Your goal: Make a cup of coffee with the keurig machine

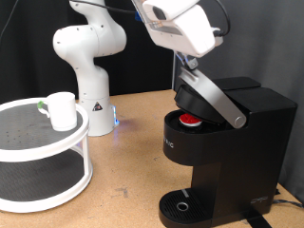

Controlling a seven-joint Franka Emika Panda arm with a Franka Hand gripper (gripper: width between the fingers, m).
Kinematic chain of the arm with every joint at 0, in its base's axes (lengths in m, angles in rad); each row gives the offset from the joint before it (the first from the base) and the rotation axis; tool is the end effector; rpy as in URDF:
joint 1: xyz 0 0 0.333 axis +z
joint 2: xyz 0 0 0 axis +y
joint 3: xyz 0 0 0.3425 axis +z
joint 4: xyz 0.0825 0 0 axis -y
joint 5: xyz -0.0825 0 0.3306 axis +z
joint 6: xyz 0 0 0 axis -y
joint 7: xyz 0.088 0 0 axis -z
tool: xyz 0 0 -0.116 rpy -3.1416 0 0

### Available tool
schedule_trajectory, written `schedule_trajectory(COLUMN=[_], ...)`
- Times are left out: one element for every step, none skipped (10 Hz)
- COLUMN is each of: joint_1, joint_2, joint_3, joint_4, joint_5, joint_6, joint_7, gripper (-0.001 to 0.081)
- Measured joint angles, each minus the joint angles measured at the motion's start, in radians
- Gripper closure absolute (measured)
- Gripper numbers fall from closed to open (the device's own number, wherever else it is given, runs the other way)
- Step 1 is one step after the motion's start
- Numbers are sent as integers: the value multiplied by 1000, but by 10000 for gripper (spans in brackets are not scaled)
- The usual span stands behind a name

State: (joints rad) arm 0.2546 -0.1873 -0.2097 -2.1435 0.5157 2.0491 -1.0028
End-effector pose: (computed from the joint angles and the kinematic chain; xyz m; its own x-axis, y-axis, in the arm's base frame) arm 0.4552 0.0450 0.5364 0.6518 0.6275 0.4259 0.7504 -0.6148 -0.2427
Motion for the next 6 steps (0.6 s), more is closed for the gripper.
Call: schedule_trajectory(joint_1=[-2,-2,-3,-5,-9,-18], joint_2=[0,1,2,4,12,28], joint_3=[0,0,0,0,-1,-4], joint_4=[-4,-5,-5,-5,-6,-10], joint_5=[-21,-36,-48,-65,-90,-117], joint_6=[4,6,5,1,-11,-15], joint_7=[7,15,22,33,45,49], gripper=[805,805,805,805,805,805])
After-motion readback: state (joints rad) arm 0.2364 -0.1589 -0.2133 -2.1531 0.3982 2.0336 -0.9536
